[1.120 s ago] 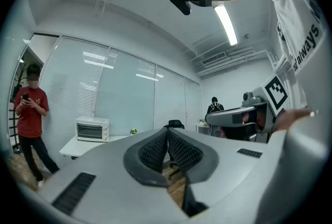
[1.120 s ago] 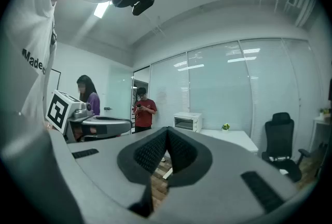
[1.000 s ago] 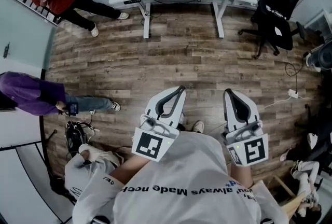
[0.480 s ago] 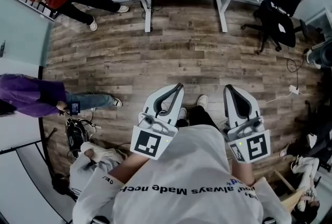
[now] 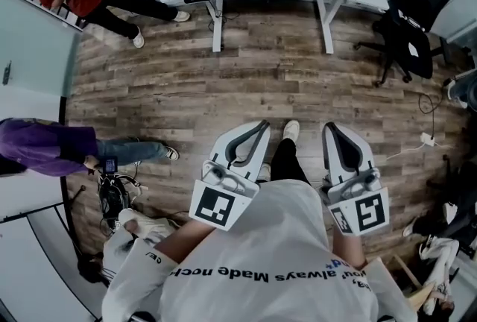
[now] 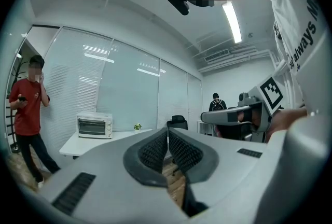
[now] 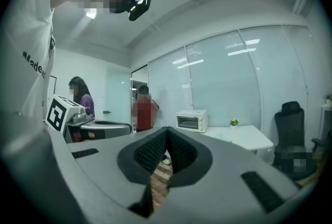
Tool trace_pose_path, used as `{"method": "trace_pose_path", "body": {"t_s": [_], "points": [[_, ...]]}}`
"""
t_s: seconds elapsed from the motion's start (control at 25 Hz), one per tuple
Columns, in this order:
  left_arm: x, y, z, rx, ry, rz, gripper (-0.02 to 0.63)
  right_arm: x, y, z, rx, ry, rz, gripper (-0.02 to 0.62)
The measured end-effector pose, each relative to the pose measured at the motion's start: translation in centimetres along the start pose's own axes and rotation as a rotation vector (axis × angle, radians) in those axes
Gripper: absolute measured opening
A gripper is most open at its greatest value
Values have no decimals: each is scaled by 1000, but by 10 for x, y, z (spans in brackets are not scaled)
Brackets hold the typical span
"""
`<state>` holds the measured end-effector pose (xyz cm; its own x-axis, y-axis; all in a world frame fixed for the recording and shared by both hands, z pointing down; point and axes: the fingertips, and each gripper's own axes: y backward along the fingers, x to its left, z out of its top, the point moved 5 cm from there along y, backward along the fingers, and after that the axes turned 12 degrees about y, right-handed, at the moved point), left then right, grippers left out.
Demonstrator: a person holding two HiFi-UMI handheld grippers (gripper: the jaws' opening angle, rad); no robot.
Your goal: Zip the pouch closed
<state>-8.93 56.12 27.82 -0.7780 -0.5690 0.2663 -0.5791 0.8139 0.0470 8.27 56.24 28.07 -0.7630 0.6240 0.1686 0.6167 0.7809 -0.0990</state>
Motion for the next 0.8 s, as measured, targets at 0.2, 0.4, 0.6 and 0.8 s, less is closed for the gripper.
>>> {"method": "trace_pose_path", "body": {"t_s": [0.2,0.4,0.6,0.8], "points": [[10,-57,3,19,-16,-6,23,-50,-27,-5,-13,-23,-7,5],[16,-119,6,26,-5,-6,23,-103,-50,-10,-20,-38,-12,5],[16,-186,8,35,-21,-9,23,-164,-66,-18,-19,-48,-20,5],[20,-240,8,42,-26,9,23,-220,-81,-30,-12,-64,-28,5]]}}
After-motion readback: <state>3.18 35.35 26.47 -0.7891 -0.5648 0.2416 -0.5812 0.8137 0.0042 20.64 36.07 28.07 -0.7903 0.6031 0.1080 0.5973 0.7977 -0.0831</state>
